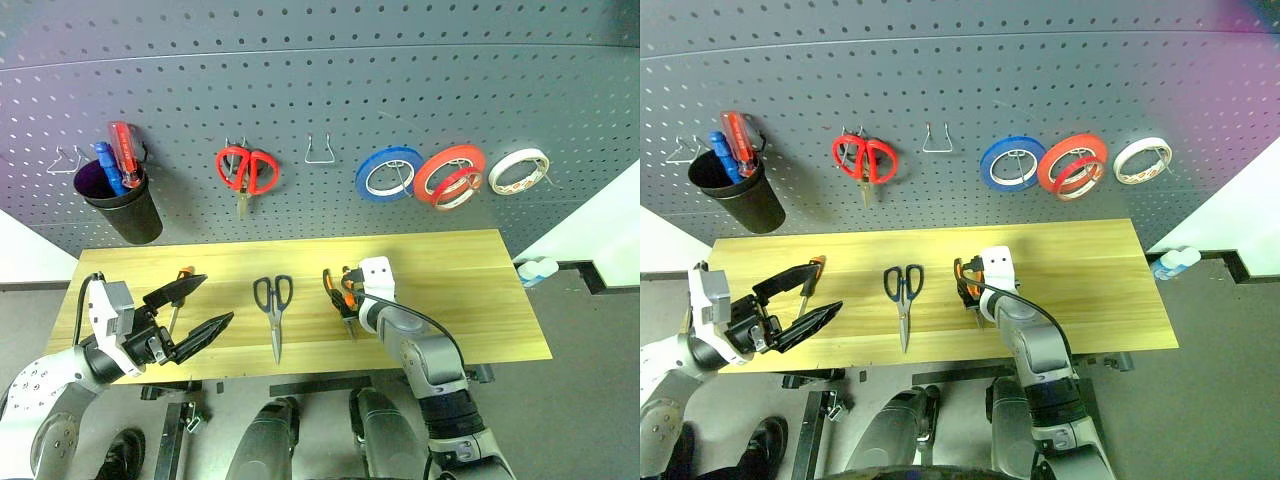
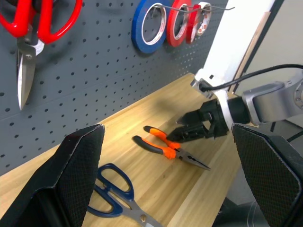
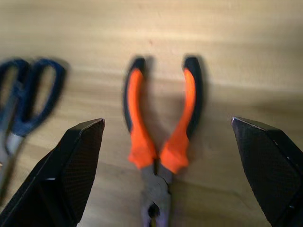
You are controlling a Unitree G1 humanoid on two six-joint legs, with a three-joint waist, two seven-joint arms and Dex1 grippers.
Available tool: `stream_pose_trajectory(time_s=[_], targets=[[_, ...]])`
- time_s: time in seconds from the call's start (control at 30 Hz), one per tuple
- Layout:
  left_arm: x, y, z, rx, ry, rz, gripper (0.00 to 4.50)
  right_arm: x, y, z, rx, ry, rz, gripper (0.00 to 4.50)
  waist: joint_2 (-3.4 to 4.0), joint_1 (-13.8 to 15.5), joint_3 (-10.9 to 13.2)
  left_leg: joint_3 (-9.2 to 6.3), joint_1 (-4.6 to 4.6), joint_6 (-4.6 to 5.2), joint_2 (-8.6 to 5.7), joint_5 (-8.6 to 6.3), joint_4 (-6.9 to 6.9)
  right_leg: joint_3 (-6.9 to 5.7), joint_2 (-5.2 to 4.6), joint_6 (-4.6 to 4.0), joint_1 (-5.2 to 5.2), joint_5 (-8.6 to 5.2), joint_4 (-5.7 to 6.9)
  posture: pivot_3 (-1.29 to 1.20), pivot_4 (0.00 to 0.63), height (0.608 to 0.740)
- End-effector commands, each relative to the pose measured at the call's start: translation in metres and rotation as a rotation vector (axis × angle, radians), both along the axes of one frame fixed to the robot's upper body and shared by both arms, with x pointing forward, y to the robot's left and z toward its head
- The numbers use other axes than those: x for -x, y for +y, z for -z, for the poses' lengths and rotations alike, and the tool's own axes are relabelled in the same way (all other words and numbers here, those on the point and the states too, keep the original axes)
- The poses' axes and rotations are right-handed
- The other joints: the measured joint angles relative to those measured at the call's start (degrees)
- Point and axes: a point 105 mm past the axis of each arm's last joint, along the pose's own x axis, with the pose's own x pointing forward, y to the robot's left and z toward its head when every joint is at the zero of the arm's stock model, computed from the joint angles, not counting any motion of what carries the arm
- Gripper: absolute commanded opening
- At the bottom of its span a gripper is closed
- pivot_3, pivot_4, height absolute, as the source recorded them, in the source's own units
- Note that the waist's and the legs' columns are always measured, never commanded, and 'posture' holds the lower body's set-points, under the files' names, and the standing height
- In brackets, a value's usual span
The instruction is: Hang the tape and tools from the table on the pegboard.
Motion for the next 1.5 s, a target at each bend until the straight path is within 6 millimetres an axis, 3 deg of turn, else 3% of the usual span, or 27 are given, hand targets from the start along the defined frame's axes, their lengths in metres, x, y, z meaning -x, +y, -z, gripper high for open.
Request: stream_pose_trajectory(time_s=[0.03, 0.5, 0.8, 1.5], targets=[[0.003, -0.004, -0.013, 0.001, -0.042, 0.011, 4.5, 0.001, 0.001, -0.003, 0.034, -0.001, -0.005, 4.48, 0.0, 0.0, 0.1, -0.01, -0.08, 0.0, 0.0, 0.0, 0.0, -0.01, 0.0, 0.0, -0.08, 0.0, 0.01, 0.05, 0.314, 0.74], [0.005, -0.015, -0.02, 0.003, -0.038, 0.014, 4.5, 0.0, 0.025, -0.012, -0.048, -0.004, -0.079, 4.48, -0.01, 0.1, 0.2, -0.01, -0.3, 0.0, 0.0, 0.0, -0.05, -0.03, 0.0, 0.01, -0.32, 0.01, -0.04, 0.07, 0.303, 0.74], [0.003, -0.019, -0.023, 0.008, -0.036, 0.021, 4.5, -0.002, 0.022, 0.003, 0.0, 0.053, -0.09, 4.48, 0.0, 0.0, 0.3, -0.03, -0.31, -0.01, 0.0, 0.0, -0.05, -0.03, 0.0, 0.01, -0.33, 0.01, -0.04, 0.08, 0.307, 0.74], [0.007, -0.014, -0.014, 0.007, -0.028, 0.012, 4.5, -0.014, 0.022, 0.011, 0.087, 0.028, -0.123, 4.48, -0.04, 0.2, 0.5, -0.04, -0.36, -0.01, 0.0, 0.0, -0.1, -0.04, 0.0, 0.01, -0.38, 0.0, -0.09, 0.1, 0.312, 0.74]])
